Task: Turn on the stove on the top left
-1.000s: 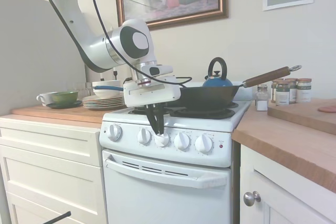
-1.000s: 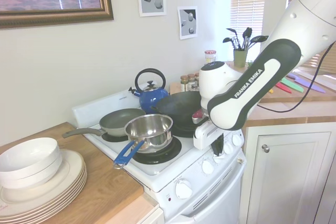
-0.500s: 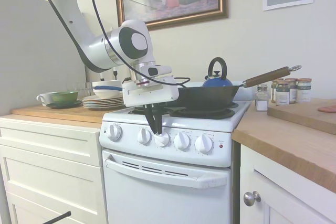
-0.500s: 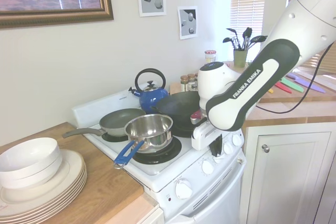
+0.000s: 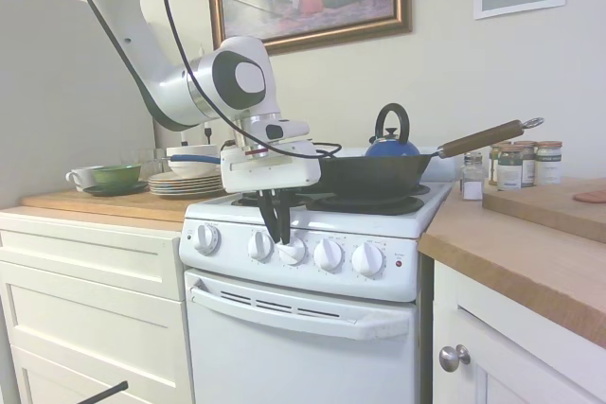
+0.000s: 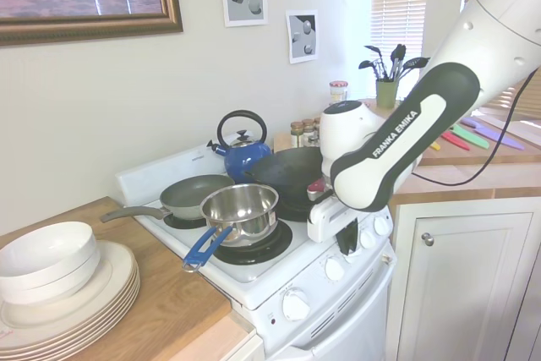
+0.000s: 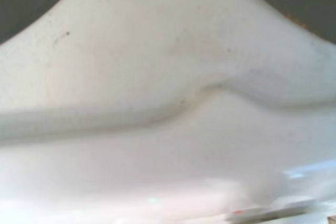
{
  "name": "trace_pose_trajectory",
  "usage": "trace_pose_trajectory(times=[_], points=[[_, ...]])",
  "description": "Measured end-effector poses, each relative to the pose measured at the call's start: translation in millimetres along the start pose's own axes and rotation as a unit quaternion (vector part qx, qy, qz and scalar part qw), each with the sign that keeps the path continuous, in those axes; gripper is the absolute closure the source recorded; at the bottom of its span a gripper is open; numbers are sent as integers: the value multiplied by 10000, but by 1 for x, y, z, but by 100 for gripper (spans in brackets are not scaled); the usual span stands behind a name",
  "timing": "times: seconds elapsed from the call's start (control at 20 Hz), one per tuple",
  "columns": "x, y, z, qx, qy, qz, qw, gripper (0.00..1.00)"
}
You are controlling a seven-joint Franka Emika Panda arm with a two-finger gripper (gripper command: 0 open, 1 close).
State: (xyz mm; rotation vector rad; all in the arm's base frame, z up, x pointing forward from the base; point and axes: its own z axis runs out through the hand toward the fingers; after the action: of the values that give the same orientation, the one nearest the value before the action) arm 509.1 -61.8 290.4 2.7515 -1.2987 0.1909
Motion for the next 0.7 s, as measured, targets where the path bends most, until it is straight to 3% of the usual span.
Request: trace_pose_trajectory(times=[0.3, 0.7], points=[[2, 3, 1, 188, -221, 70, 9996, 100], [3, 13, 10, 290, -296, 165, 9990, 100]])
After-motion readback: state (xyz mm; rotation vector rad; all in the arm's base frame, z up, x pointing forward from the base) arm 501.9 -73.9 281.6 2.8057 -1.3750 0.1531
